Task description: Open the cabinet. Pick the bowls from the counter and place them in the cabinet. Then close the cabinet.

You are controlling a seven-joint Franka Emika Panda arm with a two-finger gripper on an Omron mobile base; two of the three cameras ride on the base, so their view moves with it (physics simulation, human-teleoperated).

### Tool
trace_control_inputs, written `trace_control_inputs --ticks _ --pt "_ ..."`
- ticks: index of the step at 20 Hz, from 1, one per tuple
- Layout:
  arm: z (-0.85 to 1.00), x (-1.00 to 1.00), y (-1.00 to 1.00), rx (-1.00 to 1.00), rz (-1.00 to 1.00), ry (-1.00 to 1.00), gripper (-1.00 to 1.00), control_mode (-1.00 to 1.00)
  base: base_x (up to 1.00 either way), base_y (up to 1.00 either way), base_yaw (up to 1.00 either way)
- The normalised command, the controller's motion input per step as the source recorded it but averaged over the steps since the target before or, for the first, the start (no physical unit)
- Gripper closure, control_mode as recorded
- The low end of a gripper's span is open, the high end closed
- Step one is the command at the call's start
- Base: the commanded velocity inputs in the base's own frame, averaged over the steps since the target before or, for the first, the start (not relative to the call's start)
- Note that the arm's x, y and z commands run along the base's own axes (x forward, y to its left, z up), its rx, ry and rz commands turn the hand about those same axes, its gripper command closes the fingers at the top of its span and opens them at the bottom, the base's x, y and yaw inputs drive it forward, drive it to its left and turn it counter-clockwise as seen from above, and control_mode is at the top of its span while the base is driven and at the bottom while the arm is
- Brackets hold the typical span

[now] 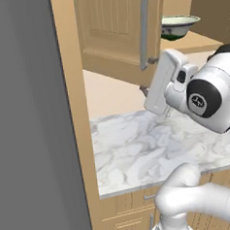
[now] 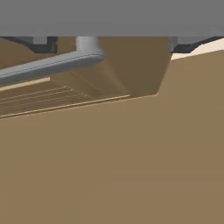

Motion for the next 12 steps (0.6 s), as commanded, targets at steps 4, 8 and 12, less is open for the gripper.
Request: trace_control_inputs --ticks 4,8,12 --pt "0.52 0.61 -1.0 0.03 -0.12 0.28 -1.0 -1.0 0.0 0.0 0.0" --pt "0.48 0.63 -0.97 0.03 -0.08 0.29 -1.0 -1.0 0.0 0.0 0.0" --pt "0.46 0.62 -0.84 0.02 -0.06 0.25 -1.0 -1.0 0.0 0.0 0.0"
